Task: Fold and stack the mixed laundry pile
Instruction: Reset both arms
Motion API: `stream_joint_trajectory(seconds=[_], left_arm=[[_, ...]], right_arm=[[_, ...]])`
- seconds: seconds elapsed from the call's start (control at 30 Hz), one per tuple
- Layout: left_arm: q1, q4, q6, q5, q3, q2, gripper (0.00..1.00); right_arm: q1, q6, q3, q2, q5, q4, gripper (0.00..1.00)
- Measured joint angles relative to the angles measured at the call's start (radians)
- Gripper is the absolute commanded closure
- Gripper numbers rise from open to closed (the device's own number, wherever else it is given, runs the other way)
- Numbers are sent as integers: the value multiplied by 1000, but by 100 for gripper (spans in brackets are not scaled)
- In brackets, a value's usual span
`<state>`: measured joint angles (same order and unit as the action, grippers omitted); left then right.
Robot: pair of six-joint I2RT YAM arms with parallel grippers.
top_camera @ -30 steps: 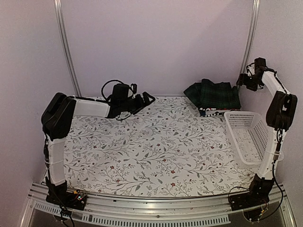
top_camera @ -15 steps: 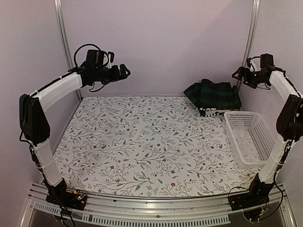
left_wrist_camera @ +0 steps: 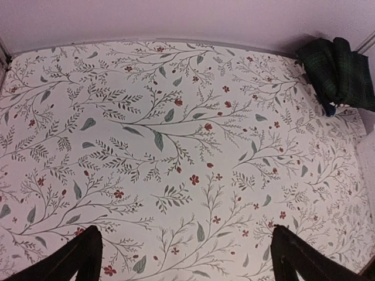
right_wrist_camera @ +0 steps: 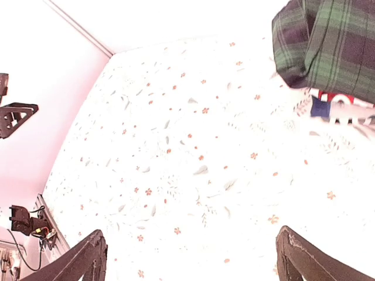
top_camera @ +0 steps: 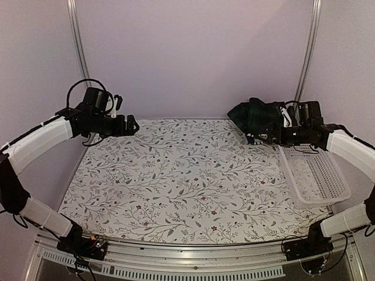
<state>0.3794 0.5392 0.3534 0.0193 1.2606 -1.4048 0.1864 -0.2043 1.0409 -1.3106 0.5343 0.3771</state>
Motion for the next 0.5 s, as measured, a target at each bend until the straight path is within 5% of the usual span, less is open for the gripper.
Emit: stream_joint_trajectory(seconds=[0.27,0.5], left_arm=[[3,-63,91,37,-393,71,0],[12,-136,138,52,-475,72,0]], right_arm=[[76,-96,-342,176,-42,-102,1],[82,-137,-426,205,-58,-172,1]])
